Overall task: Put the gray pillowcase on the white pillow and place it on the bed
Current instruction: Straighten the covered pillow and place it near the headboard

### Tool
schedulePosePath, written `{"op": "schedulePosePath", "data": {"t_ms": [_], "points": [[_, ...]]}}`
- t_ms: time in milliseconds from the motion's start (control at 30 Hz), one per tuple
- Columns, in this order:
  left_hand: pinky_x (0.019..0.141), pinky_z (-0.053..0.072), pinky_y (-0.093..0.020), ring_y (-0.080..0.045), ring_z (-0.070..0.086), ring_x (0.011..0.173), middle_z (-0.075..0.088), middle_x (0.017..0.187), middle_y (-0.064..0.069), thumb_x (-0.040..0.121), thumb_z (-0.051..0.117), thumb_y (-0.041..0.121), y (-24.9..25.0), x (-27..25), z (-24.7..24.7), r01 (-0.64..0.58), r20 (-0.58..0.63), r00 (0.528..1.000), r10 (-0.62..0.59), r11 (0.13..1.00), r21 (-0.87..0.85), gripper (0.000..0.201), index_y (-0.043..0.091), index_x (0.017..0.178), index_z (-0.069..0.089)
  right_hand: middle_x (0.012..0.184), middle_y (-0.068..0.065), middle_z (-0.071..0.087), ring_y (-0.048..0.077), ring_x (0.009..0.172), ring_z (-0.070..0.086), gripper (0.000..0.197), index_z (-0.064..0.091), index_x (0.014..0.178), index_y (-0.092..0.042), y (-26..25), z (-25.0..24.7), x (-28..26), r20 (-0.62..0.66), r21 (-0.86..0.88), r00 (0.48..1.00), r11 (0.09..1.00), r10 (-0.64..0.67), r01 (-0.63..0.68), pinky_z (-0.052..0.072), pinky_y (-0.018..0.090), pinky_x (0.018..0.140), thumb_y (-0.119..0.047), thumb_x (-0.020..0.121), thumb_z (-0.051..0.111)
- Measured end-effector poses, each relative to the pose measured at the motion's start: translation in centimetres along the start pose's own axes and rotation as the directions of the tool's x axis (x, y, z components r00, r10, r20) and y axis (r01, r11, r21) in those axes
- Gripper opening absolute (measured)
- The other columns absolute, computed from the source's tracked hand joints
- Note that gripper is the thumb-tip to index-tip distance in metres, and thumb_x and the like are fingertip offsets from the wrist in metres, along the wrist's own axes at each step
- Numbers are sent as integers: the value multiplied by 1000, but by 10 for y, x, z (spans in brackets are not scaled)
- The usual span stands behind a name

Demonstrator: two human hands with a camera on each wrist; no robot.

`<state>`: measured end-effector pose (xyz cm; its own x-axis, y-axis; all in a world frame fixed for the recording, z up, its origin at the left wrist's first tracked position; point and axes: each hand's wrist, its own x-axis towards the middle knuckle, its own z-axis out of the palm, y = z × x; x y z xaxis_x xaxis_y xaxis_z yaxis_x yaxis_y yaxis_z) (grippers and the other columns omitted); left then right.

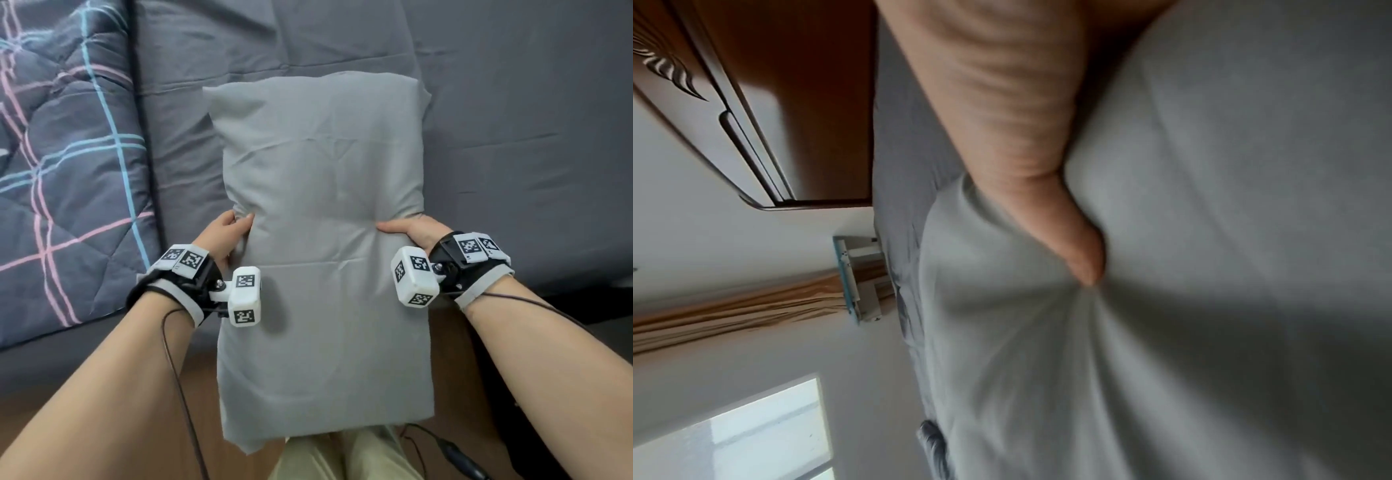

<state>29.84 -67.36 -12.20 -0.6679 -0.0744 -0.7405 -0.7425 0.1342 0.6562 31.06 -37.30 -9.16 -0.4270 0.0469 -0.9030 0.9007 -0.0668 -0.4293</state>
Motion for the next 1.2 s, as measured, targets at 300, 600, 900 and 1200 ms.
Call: {"op": "schedulePosePath", "data": {"t_ms": [300,600,900,1200], "points": [[66,58,-23,-5,69,69,71,82,7,97,49,28,61,1,17,-82,130,985,110,976,-201,12,22,95,59,105,16,70,31,102,68,28,66,102,2,-56,-21,-12,-240,167,911,910,-337,380,54,46,92,0,75,73],[89,49,-43,-27,62,100,61,127,-8,71,64,61,51,42,24,11,123,992,-27,991,133,74,23,131,46,115,8,71,25,104,69,77,60,125,-16,-44,-44,23,-146,96,943,945,-298,314,56,44,88,-40,56,85],[93,48,-43,-26,57,86,62,93,-12,74,63,60,14,40,1,191,57,979,-198,976,103,45,16,80,67,99,8,75,29,95,71,90,74,90,-18,32,-93,54,-316,-134,927,977,-203,168,52,52,94,-89,35,65],[54,44,-23,-14,46,41,52,46,0,83,68,36,-3,25,-12,84,-208,977,-42,976,199,34,18,57,56,65,29,47,11,62,38,52,62,73,16,40,-82,27,-448,-497,712,812,-541,305,30,31,62,-32,92,57]]}}
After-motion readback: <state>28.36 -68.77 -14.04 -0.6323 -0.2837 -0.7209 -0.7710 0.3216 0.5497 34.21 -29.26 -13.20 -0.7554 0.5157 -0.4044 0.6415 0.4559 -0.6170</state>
